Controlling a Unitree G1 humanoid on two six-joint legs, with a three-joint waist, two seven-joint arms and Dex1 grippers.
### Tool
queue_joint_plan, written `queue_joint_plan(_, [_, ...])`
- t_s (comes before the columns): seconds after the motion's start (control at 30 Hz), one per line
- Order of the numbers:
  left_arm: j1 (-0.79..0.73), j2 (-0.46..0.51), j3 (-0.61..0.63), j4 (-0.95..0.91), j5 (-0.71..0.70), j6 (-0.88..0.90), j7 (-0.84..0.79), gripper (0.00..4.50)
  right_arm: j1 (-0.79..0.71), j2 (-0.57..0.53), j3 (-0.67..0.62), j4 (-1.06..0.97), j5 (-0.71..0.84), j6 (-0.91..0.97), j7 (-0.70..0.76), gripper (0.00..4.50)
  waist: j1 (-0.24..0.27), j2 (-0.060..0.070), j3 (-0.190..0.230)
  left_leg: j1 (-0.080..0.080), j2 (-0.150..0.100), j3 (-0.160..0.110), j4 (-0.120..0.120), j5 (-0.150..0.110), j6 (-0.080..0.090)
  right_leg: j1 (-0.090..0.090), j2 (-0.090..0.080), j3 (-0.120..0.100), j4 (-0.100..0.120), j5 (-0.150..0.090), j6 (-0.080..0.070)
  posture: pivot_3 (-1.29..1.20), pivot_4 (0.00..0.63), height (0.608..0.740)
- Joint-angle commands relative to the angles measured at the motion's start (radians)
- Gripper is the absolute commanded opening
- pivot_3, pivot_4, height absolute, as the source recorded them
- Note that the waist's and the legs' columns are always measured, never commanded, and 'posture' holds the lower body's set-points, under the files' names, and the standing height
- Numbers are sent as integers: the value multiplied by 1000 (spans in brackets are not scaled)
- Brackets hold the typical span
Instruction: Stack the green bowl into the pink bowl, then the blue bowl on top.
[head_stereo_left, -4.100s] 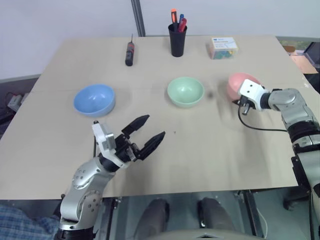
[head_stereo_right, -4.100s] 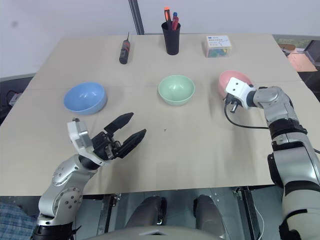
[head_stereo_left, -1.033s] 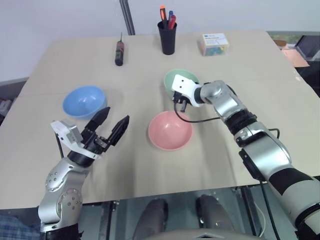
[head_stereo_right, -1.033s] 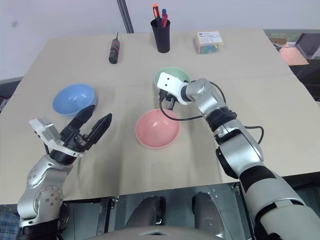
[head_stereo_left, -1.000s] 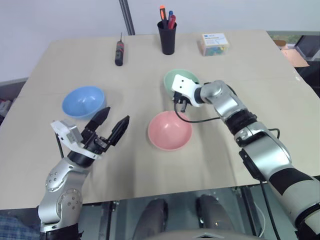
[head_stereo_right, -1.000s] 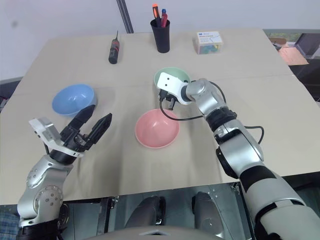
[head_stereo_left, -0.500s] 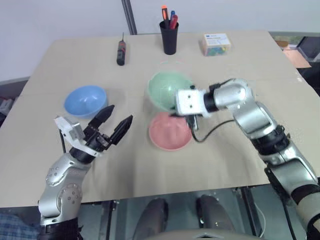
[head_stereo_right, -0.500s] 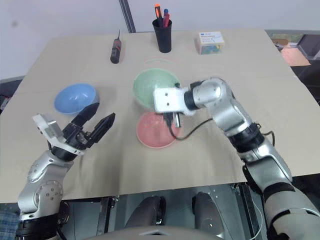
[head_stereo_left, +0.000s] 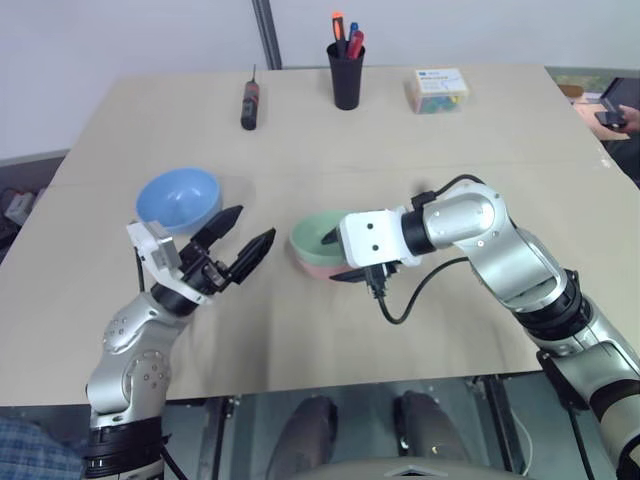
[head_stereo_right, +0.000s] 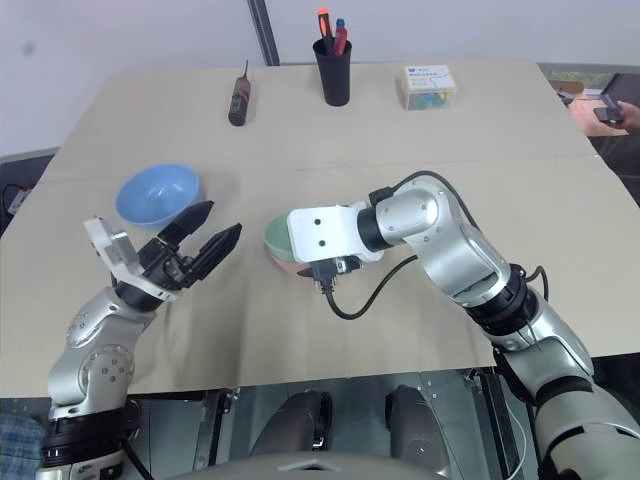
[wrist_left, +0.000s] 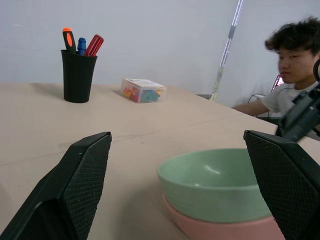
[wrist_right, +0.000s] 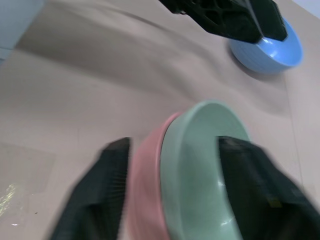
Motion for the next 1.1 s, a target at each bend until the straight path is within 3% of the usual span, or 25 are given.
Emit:
queue_joint_plan(0.03, [-11, 12, 4, -11, 3, -2, -9, 4500, 20, -7, -102, -93, 67, 102, -33, 4273, 1, 0, 0, 0, 0, 0, 0, 0, 0, 0, 0, 0, 0, 0, 0, 0, 150, 740])
queue_joint_plan(0.27, [-43, 69, -9, 0, 63, 70, 61, 4500, 112, -6, -444, -194, 352, 372, -93, 4273, 5, 0, 0, -1, -1, -1, 0, 0, 0, 0, -1, -1, 0, 0, 0, 0, 150, 740])
queue_joint_plan(0.53, [-119, 293, -72, 133, 336, 89, 77, 4500, 313, -139, -725, -207, 594, 272, -34, 4273, 4, 0, 0, -1, -2, 0, -1, 0, 1, 0, 2, 0, 0, 0, 0, 0, 150, 740])
queue_joint_plan(0.8, [-256, 414, -73, 268, 425, 151, 87, 4500, 446, -244, -788, -200, 663, 189, -62, 4273, 1, 0, 0, 0, -2, 1, -1, 0, 1, 0, 3, 0, 1, 0, 0, 0, 150, 740])
queue_joint_plan(1.1, [-366, 437, -159, 478, 552, 172, 105, 4500, 450, -290, -755, -180, 674, 136, -110, 4273, 2, -1, 0, 0, -2, 1, -1, 0, 1, 0, 4, 0, 1, 0, 0, 0, 150, 740])
